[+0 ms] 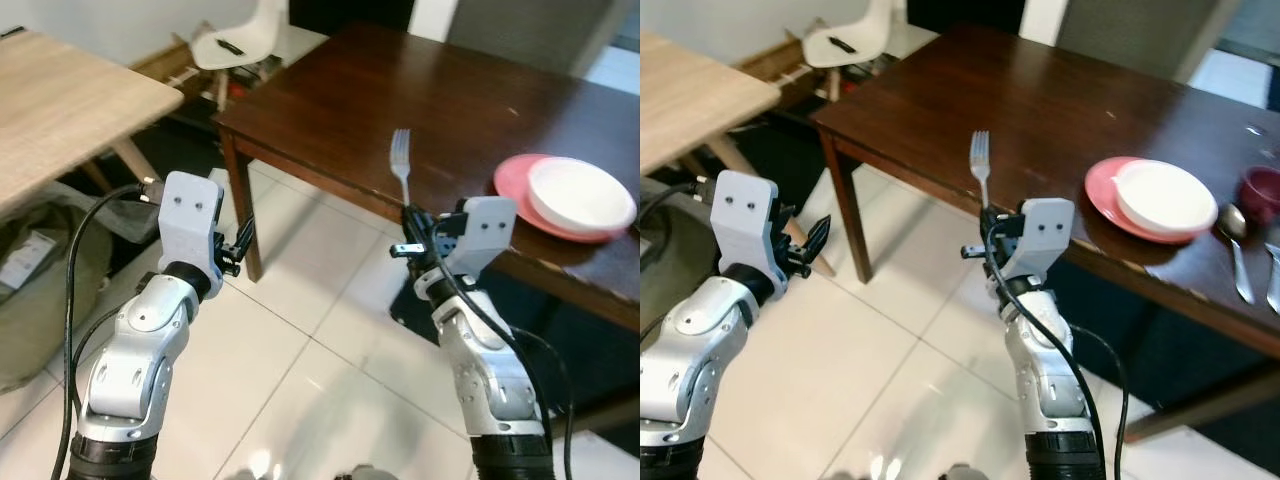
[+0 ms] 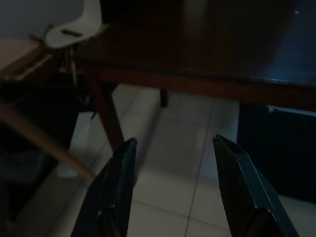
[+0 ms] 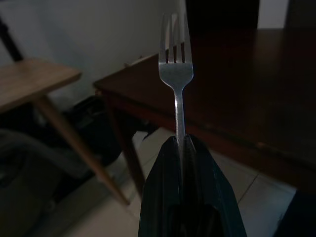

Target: Setting the table

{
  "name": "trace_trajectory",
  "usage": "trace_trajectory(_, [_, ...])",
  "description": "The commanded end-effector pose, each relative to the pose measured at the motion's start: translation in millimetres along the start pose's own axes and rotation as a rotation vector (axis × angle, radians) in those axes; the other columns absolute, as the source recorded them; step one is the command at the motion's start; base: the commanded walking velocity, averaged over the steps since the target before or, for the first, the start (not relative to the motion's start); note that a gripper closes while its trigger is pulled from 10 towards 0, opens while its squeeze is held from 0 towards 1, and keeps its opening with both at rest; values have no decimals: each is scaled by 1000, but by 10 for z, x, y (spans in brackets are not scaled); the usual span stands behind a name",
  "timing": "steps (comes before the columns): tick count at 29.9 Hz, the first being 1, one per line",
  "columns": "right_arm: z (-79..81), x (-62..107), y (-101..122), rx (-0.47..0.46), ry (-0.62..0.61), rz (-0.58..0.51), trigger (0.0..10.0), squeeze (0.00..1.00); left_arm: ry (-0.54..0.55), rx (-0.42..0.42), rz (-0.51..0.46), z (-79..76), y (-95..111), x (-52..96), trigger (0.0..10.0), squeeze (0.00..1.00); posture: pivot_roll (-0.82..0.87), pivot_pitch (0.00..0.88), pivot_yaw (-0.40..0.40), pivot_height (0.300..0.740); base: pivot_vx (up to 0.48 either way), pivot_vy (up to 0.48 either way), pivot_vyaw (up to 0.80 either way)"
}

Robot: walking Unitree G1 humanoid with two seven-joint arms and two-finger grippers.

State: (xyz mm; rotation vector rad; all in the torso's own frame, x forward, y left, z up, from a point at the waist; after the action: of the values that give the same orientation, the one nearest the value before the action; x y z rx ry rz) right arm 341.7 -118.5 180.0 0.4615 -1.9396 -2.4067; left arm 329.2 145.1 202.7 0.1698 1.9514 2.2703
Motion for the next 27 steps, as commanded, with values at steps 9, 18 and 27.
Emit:
trace_trajectory(9, [42, 3, -23, -12, 10, 4, 10000, 0, 7, 1, 19, 22, -55, 9, 10000, 0, 2, 38, 39, 740, -313, 0, 0])
trace_trajectory(18, [54, -3, -23, -18, 11, 1, 10000, 0, 7, 0, 19, 31, -52, 5, 10000, 0, 3, 37, 41, 740, -311, 0, 0])
trace_trajectory(27, [63, -7, -19, -28, 12, 1, 10000, 0, 10, -4, 23, 35, -57, 0, 10000, 0, 4, 37, 43, 740, -291, 0, 0])
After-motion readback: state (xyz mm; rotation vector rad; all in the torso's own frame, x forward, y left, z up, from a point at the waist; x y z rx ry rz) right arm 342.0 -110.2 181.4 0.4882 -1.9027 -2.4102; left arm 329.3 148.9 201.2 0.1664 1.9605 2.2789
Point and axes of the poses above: a point about 5 cm out from each wrist's last joint towards the gripper, its own x axis pointing back from the gripper into the wrist, its own y axis along the axis of the wrist's last joint, z = x × y, the point moved 4 cm from there along -x, pointing out of the wrist towards the gripper, and after that the axes turned 1 degree about -x, right-handed, at the moved point
